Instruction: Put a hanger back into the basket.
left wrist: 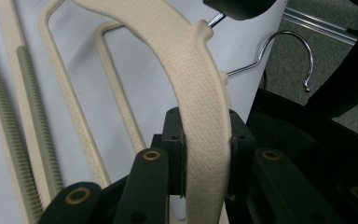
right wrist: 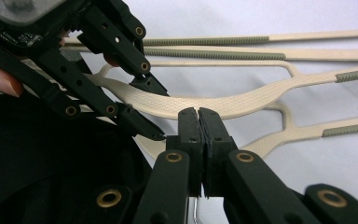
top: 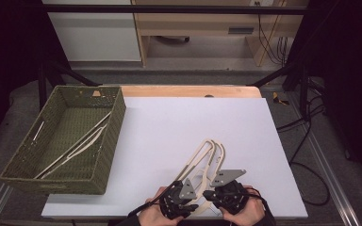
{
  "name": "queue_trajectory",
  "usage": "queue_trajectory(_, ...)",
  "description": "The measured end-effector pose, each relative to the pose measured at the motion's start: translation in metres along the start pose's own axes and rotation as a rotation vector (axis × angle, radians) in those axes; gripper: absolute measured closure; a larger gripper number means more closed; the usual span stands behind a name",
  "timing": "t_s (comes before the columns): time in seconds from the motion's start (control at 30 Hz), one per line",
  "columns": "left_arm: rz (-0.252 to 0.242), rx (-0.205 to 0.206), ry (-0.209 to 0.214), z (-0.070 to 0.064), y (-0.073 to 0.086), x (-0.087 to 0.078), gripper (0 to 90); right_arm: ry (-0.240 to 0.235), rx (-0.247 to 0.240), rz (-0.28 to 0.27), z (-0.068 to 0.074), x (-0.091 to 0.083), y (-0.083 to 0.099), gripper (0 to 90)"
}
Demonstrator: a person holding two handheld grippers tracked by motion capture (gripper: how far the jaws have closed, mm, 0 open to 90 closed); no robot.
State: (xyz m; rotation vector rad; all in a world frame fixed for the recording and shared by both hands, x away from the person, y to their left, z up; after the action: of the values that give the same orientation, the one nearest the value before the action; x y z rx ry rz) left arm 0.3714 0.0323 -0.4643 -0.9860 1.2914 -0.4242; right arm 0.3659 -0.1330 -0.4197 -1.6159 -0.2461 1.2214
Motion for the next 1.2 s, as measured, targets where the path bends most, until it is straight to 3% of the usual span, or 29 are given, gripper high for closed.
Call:
queue_trajectory(0.13, -0.001, 0.003, -0.007, -0.001, -0.001, -0.002, 74.6, -0.005, 0.007, -0.012, 0.002, -0.002, -0.003, 88.4)
queue_trajectory(0.2, -0.009, -0.001, -0.017, 0.000, -0.002, -0.006, 74.7, -0.034, -0.003, -0.081, 0.000, -0.006, -0.006, 85.1)
queue_trajectory(0.23, -0.009, -0.001, -0.017, 0.000, -0.002, -0.006, 74.9, -0.034, -0.003, -0.081, 0.000, -0.006, -0.006, 85.1)
queue_trajectory(0.27, -0.017, -0.003, -0.022, 0.000, -0.002, -0.007, 74.9, -0.042, 0.008, -0.149, -0.001, -0.013, -0.011, 81.9)
queue_trajectory(0.33, -0.021, -0.007, -0.030, 0.001, -0.004, -0.009, 75.0, -0.038, 0.014, -0.214, -0.004, -0.020, -0.017, 77.8)
queue_trajectory(0.47, -0.024, -0.007, -0.034, 0.002, -0.005, -0.015, 75.4, 0.040, 0.035, -0.378, -0.020, -0.033, -0.026, 62.9)
queue_trajectory(0.6, -0.035, -0.022, -0.046, 0.005, -0.007, -0.022, 75.7, 0.138, 0.071, -0.479, -0.041, -0.045, -0.025, 49.1)
queue_trajectory(0.8, -0.056, -0.037, -0.089, 0.010, -0.009, -0.034, 76.8, 0.240, 0.152, -0.530, -0.065, -0.057, -0.010, 37.1)
queue_trajectory(0.97, -0.076, -0.070, -0.124, 0.017, -0.010, -0.046, 78.0, 0.269, 0.175, -0.554, -0.075, -0.055, -0.002, 24.1)
queue_trajectory(1.1, -0.093, -0.092, -0.159, 0.027, -0.011, -0.057, 79.5, 0.244, 0.182, -0.547, -0.078, -0.052, 0.004, 17.4)
queue_trajectory(1.2, -0.105, -0.118, -0.187, 0.035, -0.010, -0.065, 80.8, 0.256, 0.185, -0.539, -0.079, -0.049, 0.007, 14.4)
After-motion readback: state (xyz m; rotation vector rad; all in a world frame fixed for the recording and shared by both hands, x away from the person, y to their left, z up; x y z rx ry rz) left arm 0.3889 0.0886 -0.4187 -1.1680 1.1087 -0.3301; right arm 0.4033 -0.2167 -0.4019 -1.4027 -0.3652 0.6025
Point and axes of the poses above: each handheld gripper's, and its own axes: x roughly forward along the jaws, y roughly out of its underside, z roughly to its left, the point moved 2 cm from there along x, roughly forward along the jaws, and after that the axes turned 15 degrees about -z, right-handed, at the moved point
